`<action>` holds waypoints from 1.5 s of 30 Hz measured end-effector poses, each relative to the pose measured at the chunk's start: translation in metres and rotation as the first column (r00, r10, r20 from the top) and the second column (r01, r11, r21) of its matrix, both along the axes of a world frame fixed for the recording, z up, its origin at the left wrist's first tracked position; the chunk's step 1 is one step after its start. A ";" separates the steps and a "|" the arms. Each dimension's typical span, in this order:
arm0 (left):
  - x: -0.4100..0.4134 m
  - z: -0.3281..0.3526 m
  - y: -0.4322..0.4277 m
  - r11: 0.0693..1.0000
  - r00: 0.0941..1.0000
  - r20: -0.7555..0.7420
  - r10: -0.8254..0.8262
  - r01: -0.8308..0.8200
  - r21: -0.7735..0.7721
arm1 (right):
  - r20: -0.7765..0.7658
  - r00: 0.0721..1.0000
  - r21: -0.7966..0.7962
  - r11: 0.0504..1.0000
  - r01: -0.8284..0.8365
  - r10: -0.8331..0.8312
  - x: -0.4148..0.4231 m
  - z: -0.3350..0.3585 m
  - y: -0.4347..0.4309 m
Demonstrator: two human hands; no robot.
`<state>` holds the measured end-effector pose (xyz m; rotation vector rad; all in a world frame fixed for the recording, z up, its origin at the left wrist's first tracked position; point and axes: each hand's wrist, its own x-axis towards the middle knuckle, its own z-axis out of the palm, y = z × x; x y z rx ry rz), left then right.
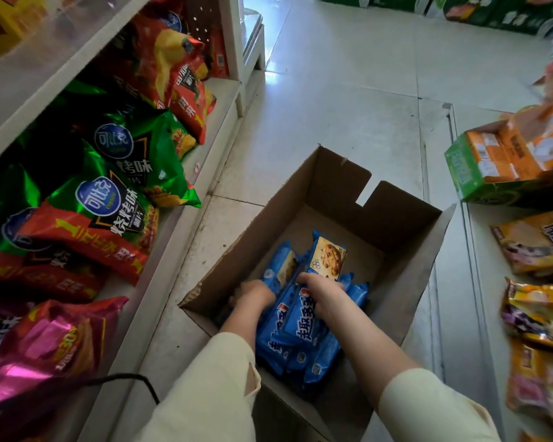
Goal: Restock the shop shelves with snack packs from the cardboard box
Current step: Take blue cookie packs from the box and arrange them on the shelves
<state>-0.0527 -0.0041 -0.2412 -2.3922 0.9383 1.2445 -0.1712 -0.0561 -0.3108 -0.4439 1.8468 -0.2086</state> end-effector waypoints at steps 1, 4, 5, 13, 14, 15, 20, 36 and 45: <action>-0.003 0.002 0.000 0.999 0.999 -0.019 -0.035 0.035 0.006 | -0.007 1.000 0.010 1.000 0.002 -0.002 -0.002 -0.011 -0.001; -0.007 0.002 0.005 0.993 0.993 0.037 -0.112 0.113 -0.026 | 0.004 1.000 -0.017 1.000 0.022 -0.022 -0.001 0.009 0.007; -0.006 0.000 0.007 0.993 0.994 0.009 -0.106 0.106 -0.049 | 0.005 1.000 -0.024 0.999 0.027 -0.027 0.000 0.020 0.009; -0.002 0.005 0.006 0.986 0.997 -0.053 -0.055 0.046 -0.163 | 0.171 0.983 -0.022 0.997 0.068 -0.063 0.004 0.074 0.020; -0.001 0.009 0.004 0.980 0.996 -0.035 -0.082 0.074 -0.184 | 0.195 0.979 -0.037 0.997 0.070 -0.062 0.003 0.078 0.022; 0.001 0.015 0.002 0.973 0.994 -0.022 -0.107 0.100 -0.207 | 0.202 0.978 -0.060 0.996 0.064 -0.050 0.004 0.079 0.021; 0.006 0.058 -0.001 0.939 0.988 -0.096 -0.120 0.081 -0.333 | 0.315 0.947 -0.114 0.989 0.098 -0.057 0.010 0.105 0.014; 0.049 0.322 0.033 0.659 0.997 0.065 -0.050 0.082 -0.748 | 0.636 0.731 -0.480 0.868 0.126 0.246 0.058 0.344 0.017; 0.084 0.472 0.092 0.453 0.968 0.241 0.070 0.185 -0.872 | 0.663 0.605 -0.664 0.719 0.204 0.441 0.110 0.495 0.059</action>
